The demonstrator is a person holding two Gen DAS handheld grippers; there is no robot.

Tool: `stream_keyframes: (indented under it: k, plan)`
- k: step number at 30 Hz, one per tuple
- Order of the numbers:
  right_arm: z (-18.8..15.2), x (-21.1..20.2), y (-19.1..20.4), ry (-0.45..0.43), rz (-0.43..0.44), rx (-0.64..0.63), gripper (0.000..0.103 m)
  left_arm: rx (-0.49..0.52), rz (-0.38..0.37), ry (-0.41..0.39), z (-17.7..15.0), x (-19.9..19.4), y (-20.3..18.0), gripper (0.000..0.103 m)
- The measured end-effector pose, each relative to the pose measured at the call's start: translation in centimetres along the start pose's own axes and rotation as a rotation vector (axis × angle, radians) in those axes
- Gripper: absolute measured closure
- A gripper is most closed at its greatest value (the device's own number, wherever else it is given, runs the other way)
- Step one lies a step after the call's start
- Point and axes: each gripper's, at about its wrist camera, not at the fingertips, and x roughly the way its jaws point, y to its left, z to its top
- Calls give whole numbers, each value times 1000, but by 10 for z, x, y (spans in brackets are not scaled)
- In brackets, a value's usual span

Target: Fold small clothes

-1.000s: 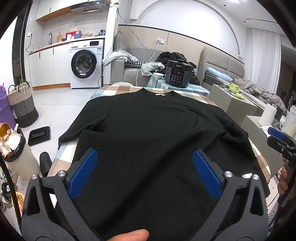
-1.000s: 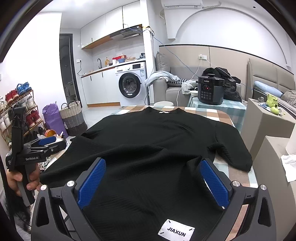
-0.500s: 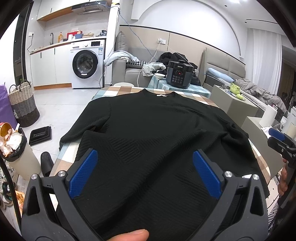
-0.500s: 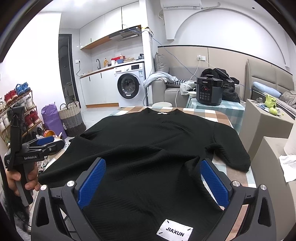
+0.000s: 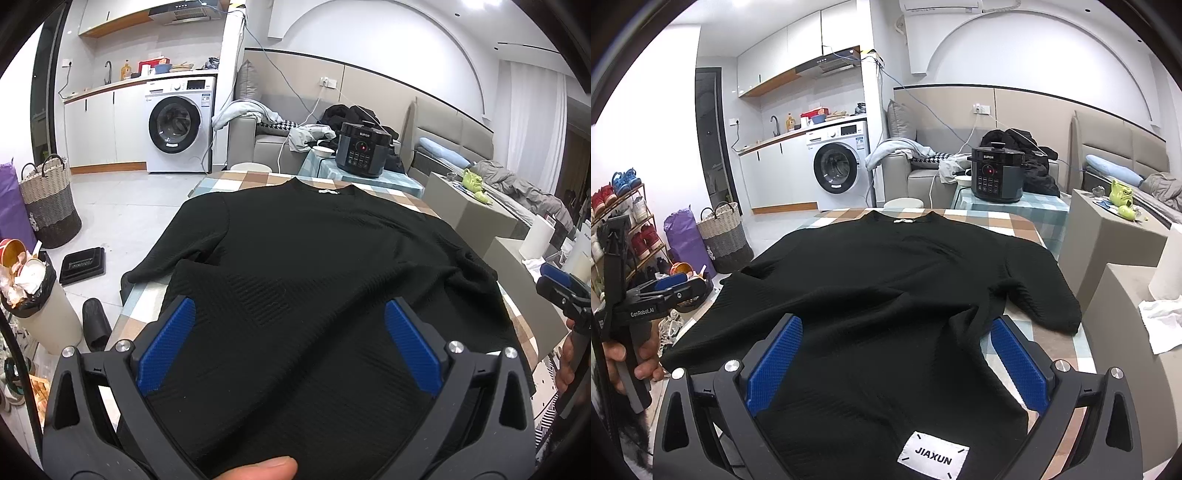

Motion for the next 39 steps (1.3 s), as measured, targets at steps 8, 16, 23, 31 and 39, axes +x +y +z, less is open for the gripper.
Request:
stream_keyframes:
  k: [8,16,23,31,39]
  plan:
    - [11,-13,8,-9,-22,-8,0,6,-19,3,3,-8,-1,1]
    - [15,-14,7,-9,-34,29,0,-5,-9,11,6,-12,3,1]
    - [20,5,-9,26,-26,103,0,-28,0,39,4,-2,13,1]
    - [28,22,-23,37,-26,128,0,-56,5,67,2,21,25,1]
    - [34,30,-36,16,-38,140,0,-54,6,95,9,44,23,1]
